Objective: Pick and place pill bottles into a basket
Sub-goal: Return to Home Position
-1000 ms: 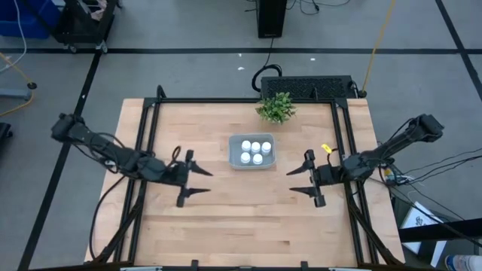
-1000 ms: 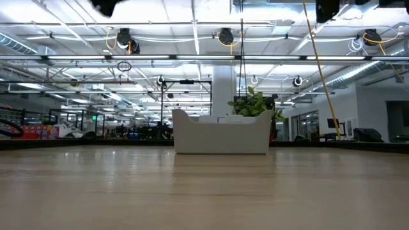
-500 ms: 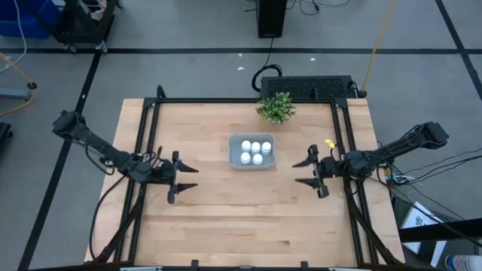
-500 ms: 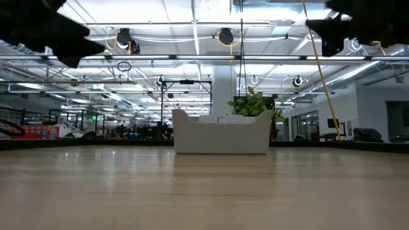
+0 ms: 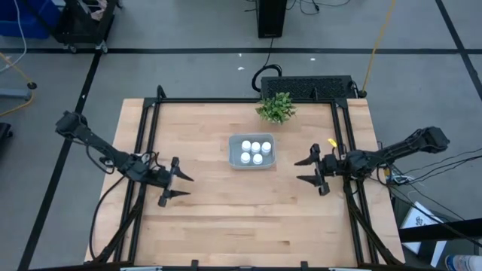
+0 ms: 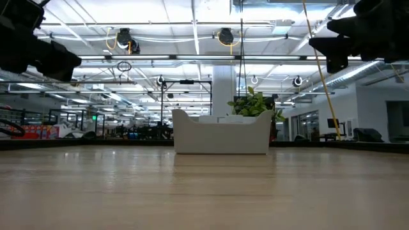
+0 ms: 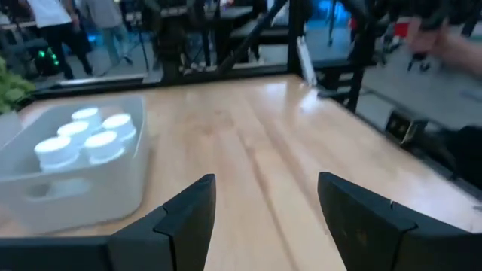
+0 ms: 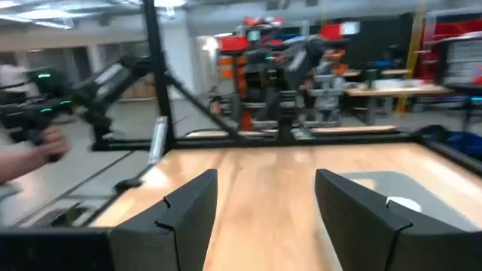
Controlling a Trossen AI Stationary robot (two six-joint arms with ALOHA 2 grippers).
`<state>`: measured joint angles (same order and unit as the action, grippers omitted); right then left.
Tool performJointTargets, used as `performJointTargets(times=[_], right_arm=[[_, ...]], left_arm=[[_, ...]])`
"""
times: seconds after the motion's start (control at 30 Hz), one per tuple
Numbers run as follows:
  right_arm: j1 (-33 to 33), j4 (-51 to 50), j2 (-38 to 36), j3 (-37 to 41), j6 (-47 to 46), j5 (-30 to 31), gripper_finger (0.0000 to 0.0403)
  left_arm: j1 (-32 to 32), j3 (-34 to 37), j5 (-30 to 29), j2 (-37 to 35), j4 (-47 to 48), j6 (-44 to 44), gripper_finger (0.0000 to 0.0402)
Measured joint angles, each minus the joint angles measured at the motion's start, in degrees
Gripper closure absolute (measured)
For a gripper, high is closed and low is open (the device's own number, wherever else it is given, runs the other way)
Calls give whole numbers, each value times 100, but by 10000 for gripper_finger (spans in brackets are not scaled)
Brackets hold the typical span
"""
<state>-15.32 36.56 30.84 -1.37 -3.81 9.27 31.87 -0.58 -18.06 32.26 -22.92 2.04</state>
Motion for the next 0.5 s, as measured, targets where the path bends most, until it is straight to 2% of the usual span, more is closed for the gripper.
performJointTargets(times=[0.07, 0.23, 0.5], right_arm=[[122, -5, -80, 4, -3, -303, 183], [582, -90, -463, 13, -5, -607, 183], [1370, -718, -1177, 20, -196, -1709, 183]], left_arm=[[-10, 2, -8, -91, 197, -27, 160], [-182, 0, -4, -441, 264, -189, 160], [-634, 0, 47, -1885, 1227, -491, 160]])
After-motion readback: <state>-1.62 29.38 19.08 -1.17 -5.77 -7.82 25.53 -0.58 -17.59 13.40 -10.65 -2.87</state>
